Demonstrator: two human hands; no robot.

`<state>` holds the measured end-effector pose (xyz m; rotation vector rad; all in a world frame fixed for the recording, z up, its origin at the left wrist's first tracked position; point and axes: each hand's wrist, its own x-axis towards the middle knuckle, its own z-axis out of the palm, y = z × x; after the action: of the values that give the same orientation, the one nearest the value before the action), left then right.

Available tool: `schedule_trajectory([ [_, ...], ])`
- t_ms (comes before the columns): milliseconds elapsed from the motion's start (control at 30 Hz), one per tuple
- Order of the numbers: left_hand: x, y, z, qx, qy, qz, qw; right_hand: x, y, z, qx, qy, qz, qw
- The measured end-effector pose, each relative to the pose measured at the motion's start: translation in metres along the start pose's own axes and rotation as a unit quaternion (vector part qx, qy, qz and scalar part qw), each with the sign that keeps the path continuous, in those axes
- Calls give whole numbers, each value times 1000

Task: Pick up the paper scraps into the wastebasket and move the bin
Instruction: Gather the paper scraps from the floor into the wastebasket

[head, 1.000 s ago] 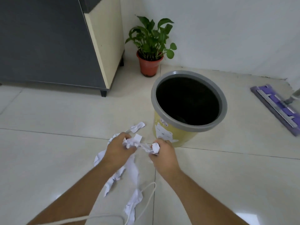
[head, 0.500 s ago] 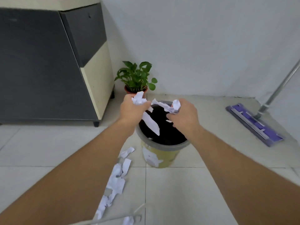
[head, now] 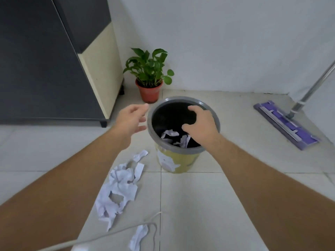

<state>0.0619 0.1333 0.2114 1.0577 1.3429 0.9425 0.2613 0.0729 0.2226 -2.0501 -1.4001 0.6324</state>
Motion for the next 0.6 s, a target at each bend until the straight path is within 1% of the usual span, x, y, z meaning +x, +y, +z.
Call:
schedule_trajectory([
  [33,2,-12,-21,28,30,-4,999,-6,-6,13,21,17,-21,999],
  [100,1,-44,-64,101,50,-26,993,-19,-20,45,68,30,-79,994],
  [167,-4,-79,-98,194,47,-54,978,-34,-32,82,103,3,-127,987],
  [200,-9,-96,-110,245,39,-63,967,-40,-35,101,116,-19,-137,984],
  [267,-16,-133,-127,363,12,-55,930,-51,-32,138,118,-64,-137,981],
  [367,-27,-186,-137,503,-46,-24,863,-63,-10,184,71,-140,-118,980],
  [433,-28,-215,-140,558,-96,-34,824,-66,11,210,16,-177,-110,978],
  [533,-23,-246,-142,595,-145,-73,787,-66,38,244,-67,-229,-69,969],
  [600,-21,-260,-143,607,-162,-73,775,-65,48,265,-138,-257,-67,954],
])
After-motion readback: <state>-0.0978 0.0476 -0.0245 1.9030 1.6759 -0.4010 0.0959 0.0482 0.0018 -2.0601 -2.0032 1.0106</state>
